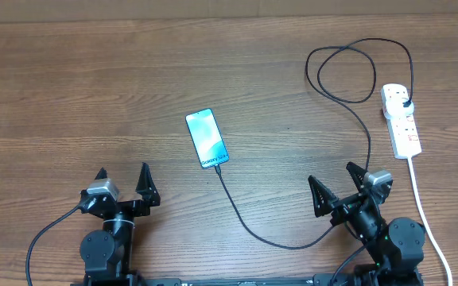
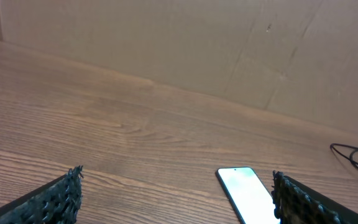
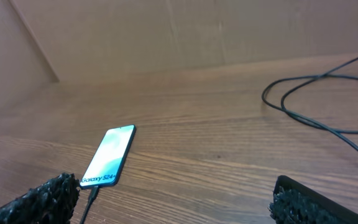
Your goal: Plug charger to phone and switch on socket
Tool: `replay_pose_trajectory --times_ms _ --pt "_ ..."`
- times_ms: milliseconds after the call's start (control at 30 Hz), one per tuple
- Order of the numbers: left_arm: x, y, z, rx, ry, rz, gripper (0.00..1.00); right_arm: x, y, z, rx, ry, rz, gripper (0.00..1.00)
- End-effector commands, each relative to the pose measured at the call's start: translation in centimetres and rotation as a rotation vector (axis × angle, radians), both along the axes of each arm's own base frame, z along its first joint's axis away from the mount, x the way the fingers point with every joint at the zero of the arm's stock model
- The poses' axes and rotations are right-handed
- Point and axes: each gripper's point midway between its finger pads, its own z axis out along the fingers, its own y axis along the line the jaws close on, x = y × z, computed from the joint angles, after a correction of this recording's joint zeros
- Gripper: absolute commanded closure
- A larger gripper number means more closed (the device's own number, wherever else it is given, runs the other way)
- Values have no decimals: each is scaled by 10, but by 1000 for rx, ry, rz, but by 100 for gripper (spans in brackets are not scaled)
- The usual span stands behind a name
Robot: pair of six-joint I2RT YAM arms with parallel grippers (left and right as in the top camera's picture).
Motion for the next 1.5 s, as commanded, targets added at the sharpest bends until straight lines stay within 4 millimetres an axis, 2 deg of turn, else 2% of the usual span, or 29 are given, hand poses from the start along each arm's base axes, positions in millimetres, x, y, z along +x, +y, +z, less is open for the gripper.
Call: replay_pose_trajectory --times_ms 0,367,600,767,867,1000,1133,1333,1467 --pt "0 2 0 27 -3 10 1 0 2 0 3 -45 13 0" --pt "0 2 0 27 -3 9 0 6 -1 35 15 -280 -10 0" --pt "0 2 0 28 -3 10 0 8 -5 35 15 -278 -34 0" --pt "0 2 0 27 -3 10 0 4 -11 68 25 -420 -74 0" --pt "0 2 0 27 -3 10 0 3 -17 79 32 -464 -107 0" --pt "0 2 0 27 -3 10 1 7 -17 66 26 -408 -110 0" --pt "0 2 0 27 -3 10 0 12 -17 38 15 -290 -109 0" --pt "0 2 0 27 -3 10 0 14 -17 9 1 -169 -109 0" --pt "0 2 0 27 -3 10 0 14 -17 5 -1 -155 -109 0"
